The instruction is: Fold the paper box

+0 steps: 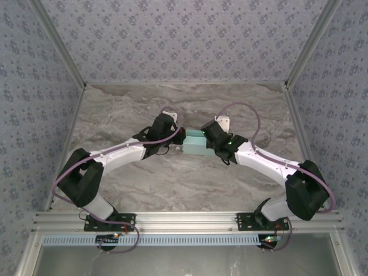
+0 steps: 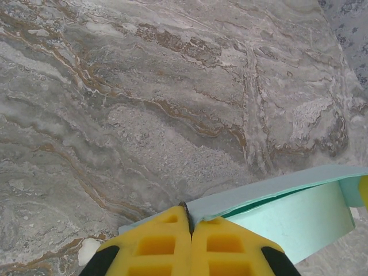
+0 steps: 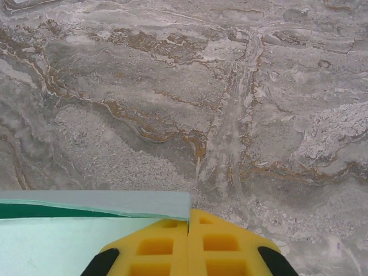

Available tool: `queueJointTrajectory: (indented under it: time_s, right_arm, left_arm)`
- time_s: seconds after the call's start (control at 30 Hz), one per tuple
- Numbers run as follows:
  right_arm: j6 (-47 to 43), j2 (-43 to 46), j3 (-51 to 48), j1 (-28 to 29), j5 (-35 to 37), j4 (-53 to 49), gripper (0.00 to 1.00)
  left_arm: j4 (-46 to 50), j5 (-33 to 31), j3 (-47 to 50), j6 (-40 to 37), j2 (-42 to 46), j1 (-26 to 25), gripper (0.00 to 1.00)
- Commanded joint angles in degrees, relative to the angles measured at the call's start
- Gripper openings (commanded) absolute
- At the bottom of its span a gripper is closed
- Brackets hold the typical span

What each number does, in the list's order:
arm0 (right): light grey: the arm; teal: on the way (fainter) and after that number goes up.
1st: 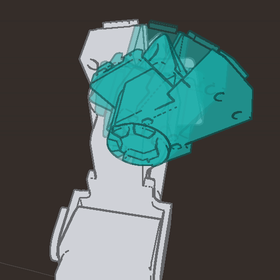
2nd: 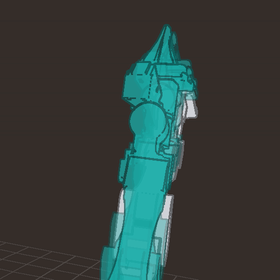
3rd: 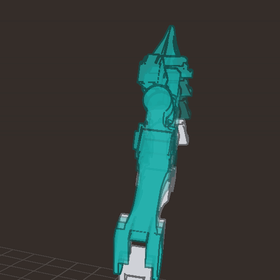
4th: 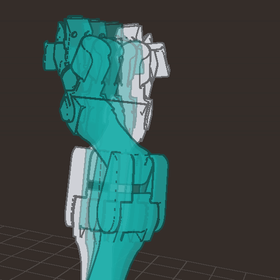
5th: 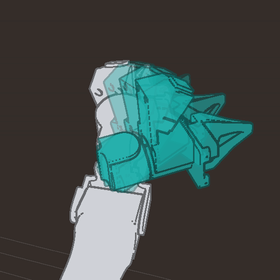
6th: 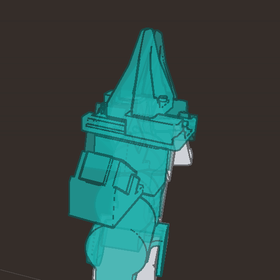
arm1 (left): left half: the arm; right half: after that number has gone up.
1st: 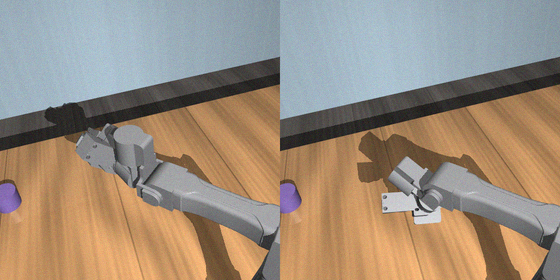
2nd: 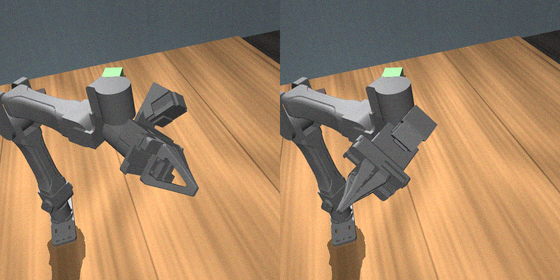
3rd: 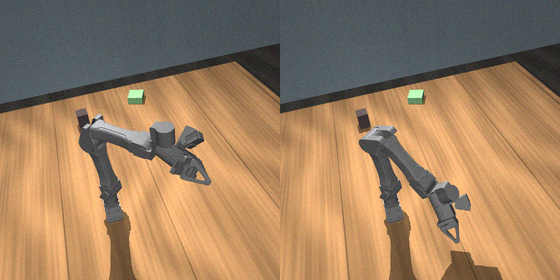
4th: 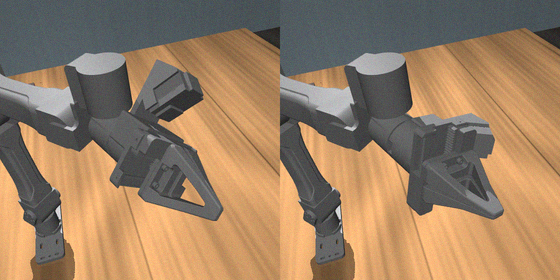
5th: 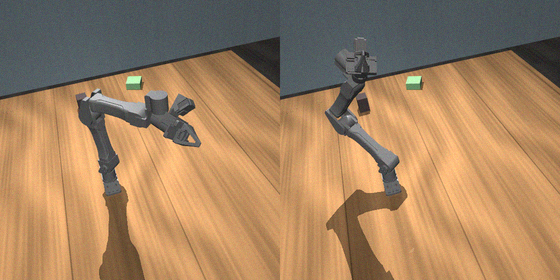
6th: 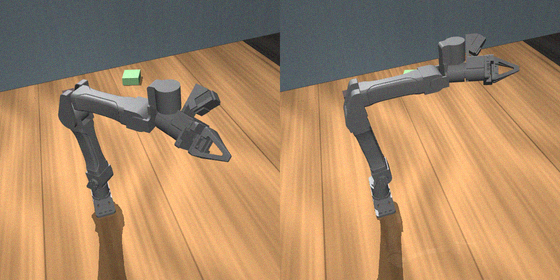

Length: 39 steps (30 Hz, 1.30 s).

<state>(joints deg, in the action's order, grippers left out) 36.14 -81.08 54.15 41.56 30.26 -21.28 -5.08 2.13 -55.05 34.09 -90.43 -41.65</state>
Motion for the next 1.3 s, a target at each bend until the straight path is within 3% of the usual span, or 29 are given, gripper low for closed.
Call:
queueJointTrajectory:
  time_s: [0.0,0.33,0.67,0.93,1.0,1.13,1.27]
  right_arm:
    - [1.7,-1.1,0.5,1.2,-1.2,-1.1,0.01]
    - [2.5,-1.1,-0.4,1.3,-0.8,-0.6,0.00]
    - [2.9,-0.9,-0.6,1.3,-0.3,-0.6,0.01]
    - [3.3,-0.9,-0.9,1.2,-0.1,-0.5,0.02]
    - [3.6,-0.9,-0.9,1.2,0.0,-0.5,0.05]
    - [5.4,-0.4,-1.2,1.0,0.1,-0.4,0.22]
    - [4.0,1.2,-1.8,0.8,-0.3,0.5,0.27]
  left_arm:
    - [-2.3,1.6,0.7,4.4,-0.1,-1.5,0.01]
    - [1.0,2.2,-0.1,6.3,-0.2,-1.5,0.02]
    - [5.1,-3.2,1.1,-1.4,0.2,-4.0,0.02]
    - [4.4,-4.6,2.9,-2.9,0.3,-4.0,0.02]
    - [1.7,-4.5,4.2,-3.7,0.3,-4.2,0.02]
    - [-3.9,-5.2,7.1,-7.1,-1.2,-4.4,0.02]
    - [-6.2,-4.7,8.4,-8.0,-2.2,-4.7,0.02]
